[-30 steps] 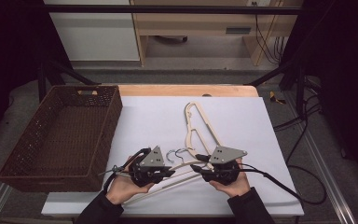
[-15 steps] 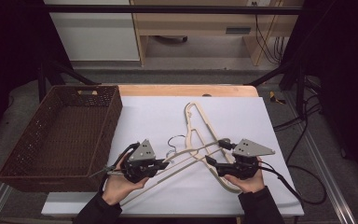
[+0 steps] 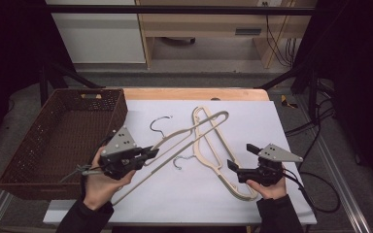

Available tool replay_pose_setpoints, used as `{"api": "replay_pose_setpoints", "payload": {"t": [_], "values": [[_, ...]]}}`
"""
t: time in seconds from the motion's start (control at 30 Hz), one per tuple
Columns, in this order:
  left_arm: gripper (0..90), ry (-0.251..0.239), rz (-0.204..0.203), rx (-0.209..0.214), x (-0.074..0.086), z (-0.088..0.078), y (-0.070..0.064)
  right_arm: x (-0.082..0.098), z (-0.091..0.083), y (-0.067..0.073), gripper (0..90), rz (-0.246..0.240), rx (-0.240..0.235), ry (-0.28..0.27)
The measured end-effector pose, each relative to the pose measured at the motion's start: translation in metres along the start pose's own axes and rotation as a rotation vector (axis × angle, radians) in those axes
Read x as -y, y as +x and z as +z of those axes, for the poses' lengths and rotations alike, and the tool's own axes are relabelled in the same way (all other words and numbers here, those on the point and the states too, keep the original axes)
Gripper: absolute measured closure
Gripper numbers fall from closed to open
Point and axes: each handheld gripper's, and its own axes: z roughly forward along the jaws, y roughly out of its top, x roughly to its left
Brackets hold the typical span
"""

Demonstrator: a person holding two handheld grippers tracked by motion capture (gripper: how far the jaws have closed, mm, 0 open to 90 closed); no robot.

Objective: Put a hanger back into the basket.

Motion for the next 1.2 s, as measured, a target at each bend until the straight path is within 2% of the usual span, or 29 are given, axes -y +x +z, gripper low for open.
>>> {"api": "replay_pose_setpoints", "payload": {"t": [0.07,0.1,0.17,0.33,0.43,0.47,0.5,0.53,0.57,0.67,0.87,1.03,1.17,1.2], "values": [[86.3,-0.016,0.004,-0.009,-0.009,-0.013,0.006,0.0,-0.001,0.0,10.4,0.002,0.001,0.002],[86.3,-0.022,0.004,-0.013,-0.012,-0.017,0.008,0.0,-0.003,-0.001,10.0,-0.012,0.005,0.004],[86.3,-0.022,0.022,-0.032,-0.019,-0.027,0.014,0.0,-0.005,-0.002,9.4,-0.011,0.008,0.005],[86.3,-0.018,0.025,-0.077,-0.029,-0.049,0.035,0.0,-0.006,-0.003,8.6,0.013,0.014,-0.006],[86.3,-0.044,-0.003,-0.083,-0.032,-0.061,0.05,0.002,-0.007,-0.006,8.3,0.02,0.02,-0.005],[86.3,-0.035,0.007,-0.089,-0.032,-0.066,0.056,0.002,-0.008,-0.006,8.2,0.023,0.022,-0.006],[86.3,-0.048,-0.007,-0.096,-0.032,-0.068,0.061,0.002,-0.008,-0.007,8.3,0.027,0.023,-0.007],[86.3,-0.045,-0.013,-0.124,-0.031,-0.074,0.071,0.002,-0.009,-0.008,8.3,0.031,0.023,-0.008],[86.3,-0.045,-0.013,-0.124,-0.031,-0.074,0.071,0.002,-0.009,-0.008,8.3,0.031,0.023,-0.008],[86.3,-0.034,-0.017,-0.157,-0.028,-0.081,0.088,0.003,-0.009,-0.009,7.7,0.034,0.026,-0.002],[86.3,-0.012,-0.036,-0.19,-0.014,-0.091,0.119,0.002,-0.011,-0.01,6.8,0.035,0.032,-0.008],[86.3,0.009,-0.051,-0.226,0.002,-0.1,0.138,0.002,-0.013,-0.011,5.9,0.038,0.035,-0.013],[86.3,0.005,-0.06,-0.236,0.015,-0.107,0.152,0.002,-0.013,-0.012,5.9,0.04,0.036,-0.008],[86.3,0.01,-0.073,-0.238,0.019,-0.109,0.155,0.002,-0.013,-0.012,5.9,0.042,0.038,-0.008]]}}
